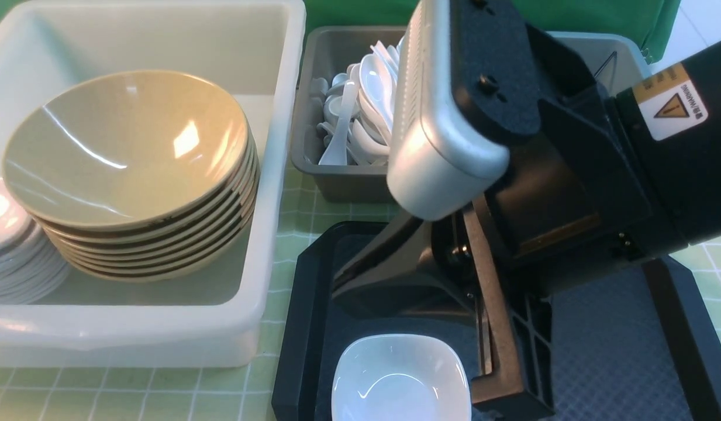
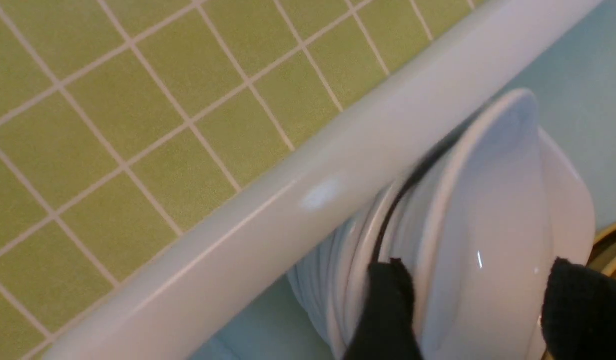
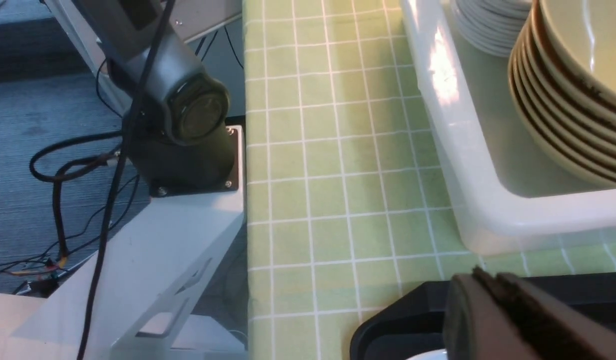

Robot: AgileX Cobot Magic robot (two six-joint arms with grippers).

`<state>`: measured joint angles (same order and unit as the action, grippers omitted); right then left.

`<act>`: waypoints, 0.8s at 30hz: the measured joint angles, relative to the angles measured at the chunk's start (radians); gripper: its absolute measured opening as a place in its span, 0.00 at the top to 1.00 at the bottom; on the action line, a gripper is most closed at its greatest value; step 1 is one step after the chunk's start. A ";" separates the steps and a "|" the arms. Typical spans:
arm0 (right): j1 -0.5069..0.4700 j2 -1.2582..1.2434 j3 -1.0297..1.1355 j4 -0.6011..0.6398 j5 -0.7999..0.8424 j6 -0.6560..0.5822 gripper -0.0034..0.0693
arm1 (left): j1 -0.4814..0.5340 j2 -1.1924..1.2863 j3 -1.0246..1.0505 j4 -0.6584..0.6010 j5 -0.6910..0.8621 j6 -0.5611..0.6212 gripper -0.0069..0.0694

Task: On green table put chopsticks spoon bowls plates into blue grey white boxes.
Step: 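Place the white bowl into the white bin with the other dishes with the left gripper, then grasp the small white bowl on the black tray by its rim with the left gripper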

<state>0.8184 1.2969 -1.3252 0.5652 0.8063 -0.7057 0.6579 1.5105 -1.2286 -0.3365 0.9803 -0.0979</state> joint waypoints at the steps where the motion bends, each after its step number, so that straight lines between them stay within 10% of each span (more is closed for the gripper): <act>1: 0.000 0.000 0.000 -0.002 0.002 0.000 0.88 | -0.005 -0.002 0.000 0.006 0.003 0.000 0.30; 6: 0.000 0.000 0.000 -0.056 0.017 0.036 0.87 | -0.011 -0.040 -0.001 0.136 0.006 -0.046 0.05; 13: -0.001 0.000 0.000 -0.188 0.020 0.166 0.87 | -0.041 -0.145 -0.001 0.166 0.006 -0.019 0.04; 24: -0.287 -0.145 0.062 -0.282 0.106 0.288 0.86 | -0.771 -0.237 -0.002 -0.052 -0.013 0.414 0.20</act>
<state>0.5311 1.1521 -1.2630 0.2829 0.9118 -0.4176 -0.1135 1.2738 -1.2309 -0.3885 0.9677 0.3156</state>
